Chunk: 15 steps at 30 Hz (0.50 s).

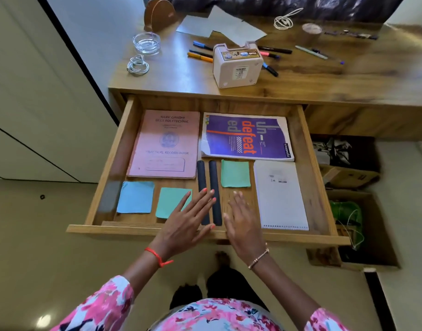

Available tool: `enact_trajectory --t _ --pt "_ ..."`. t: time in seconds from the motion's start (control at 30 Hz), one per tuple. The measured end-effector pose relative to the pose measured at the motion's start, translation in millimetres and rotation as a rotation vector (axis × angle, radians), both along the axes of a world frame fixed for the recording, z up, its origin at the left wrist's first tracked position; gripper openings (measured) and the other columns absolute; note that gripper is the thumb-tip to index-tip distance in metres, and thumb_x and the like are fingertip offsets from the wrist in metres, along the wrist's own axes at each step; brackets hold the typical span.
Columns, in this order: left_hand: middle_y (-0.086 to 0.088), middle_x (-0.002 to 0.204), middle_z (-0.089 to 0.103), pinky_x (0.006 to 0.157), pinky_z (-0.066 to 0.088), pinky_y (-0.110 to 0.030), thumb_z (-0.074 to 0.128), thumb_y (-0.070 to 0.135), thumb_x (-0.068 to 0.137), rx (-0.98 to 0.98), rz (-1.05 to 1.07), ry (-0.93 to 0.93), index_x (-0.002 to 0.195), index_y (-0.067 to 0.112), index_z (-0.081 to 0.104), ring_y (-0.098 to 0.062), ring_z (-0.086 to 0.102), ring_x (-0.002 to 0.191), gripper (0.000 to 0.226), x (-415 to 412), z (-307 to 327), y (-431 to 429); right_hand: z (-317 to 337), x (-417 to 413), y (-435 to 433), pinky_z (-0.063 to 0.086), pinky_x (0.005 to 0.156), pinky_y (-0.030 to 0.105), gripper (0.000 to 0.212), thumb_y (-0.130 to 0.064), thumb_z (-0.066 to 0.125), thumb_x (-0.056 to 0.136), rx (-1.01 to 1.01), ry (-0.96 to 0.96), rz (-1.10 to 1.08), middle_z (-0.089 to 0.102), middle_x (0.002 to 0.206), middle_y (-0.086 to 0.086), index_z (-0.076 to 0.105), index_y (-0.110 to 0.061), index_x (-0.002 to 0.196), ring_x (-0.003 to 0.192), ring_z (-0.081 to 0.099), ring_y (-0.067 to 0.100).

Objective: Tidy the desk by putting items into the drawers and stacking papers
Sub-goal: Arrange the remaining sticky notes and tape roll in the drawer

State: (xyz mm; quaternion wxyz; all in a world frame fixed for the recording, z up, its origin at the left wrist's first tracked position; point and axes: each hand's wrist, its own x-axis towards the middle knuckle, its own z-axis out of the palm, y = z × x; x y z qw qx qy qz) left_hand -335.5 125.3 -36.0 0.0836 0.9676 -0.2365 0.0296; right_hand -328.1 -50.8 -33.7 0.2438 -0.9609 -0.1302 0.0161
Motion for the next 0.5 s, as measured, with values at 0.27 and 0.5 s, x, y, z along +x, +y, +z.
enact_trajectory --t 0.27,0.5 --pt "-0.006 0.152 0.027 0.113 0.012 -0.048 0.013 0.043 0.099 0.079 0.006 -0.011 0.144 0.013 0.025 -0.021 0.015 0.142 0.055 -31.2 -7.5 45.0 -8.4 -29.3 25.6 0.021 0.11 0.041 0.057 -0.041 0.015 0.098 -0.283 -0.122 -0.015 0.046 0.14 0.01 0.051 -0.009 0.128 0.135 0.036 0.021" --pt "-0.006 0.15 0.03 0.11 0.018 -0.05 0.011 0.042 0.099 0.101 -0.022 -0.008 0.142 0.014 0.03 -0.022 0.025 0.139 0.054 -27.2 -10.5 47.3 -16.0 -24.4 24.0 0.028 0.105 0.042 0.053 -0.035 0.015 0.099 -0.297 -0.153 0.01 0.055 0.133 0.006 0.055 -0.011 0.125 0.126 0.048 0.02"
